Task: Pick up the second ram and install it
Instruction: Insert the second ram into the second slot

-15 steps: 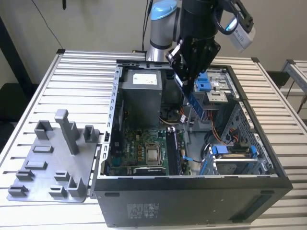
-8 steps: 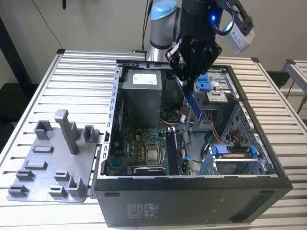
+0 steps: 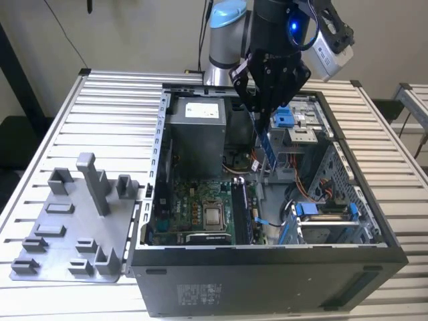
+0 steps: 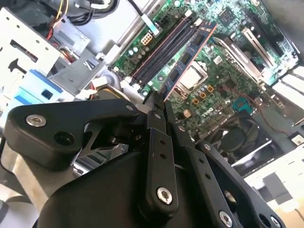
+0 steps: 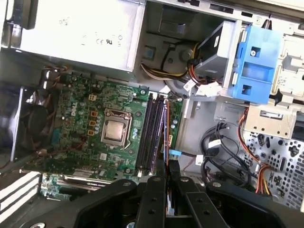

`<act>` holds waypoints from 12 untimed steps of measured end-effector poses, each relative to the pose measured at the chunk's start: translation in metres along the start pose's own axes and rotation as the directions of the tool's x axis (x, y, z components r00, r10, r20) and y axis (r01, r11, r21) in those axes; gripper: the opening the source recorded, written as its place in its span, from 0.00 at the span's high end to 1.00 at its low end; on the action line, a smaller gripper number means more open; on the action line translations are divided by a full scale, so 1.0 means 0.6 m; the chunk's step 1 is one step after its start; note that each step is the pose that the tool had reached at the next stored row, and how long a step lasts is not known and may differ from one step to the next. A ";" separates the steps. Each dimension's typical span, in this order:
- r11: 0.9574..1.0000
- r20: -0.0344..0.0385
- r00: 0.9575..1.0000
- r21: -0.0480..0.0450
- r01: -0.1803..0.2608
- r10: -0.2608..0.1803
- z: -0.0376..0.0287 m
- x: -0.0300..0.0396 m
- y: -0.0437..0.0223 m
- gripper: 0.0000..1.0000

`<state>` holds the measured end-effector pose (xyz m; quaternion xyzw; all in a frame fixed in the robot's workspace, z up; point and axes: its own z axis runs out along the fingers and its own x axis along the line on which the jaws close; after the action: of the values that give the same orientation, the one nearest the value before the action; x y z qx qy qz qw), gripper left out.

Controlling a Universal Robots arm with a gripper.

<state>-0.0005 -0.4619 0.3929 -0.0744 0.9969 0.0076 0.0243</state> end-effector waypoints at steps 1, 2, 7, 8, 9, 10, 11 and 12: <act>1.000 0.000 1.000 0.001 -0.011 0.011 0.000 0.000 0.000 0.86; 1.000 0.000 1.000 0.001 -0.021 0.021 0.000 0.000 0.000 0.86; 0.998 -0.002 0.998 0.003 -0.065 0.065 0.001 0.000 0.000 0.86; 0.997 -0.004 0.997 0.003 -0.072 0.072 0.001 0.000 0.000 0.86; 0.997 -0.008 0.997 0.003 -0.078 0.079 0.001 0.000 0.000 0.86; 0.996 -0.011 0.996 0.003 -0.087 0.087 0.002 0.000 0.001 0.86; 0.995 -0.013 0.995 0.004 -0.095 0.095 0.002 0.000 0.001 0.86; 0.995 -0.014 0.994 0.004 -0.104 0.104 0.002 0.000 0.001 0.86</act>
<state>-0.0006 -0.4615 0.3918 -0.0223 0.9996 0.0067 0.0167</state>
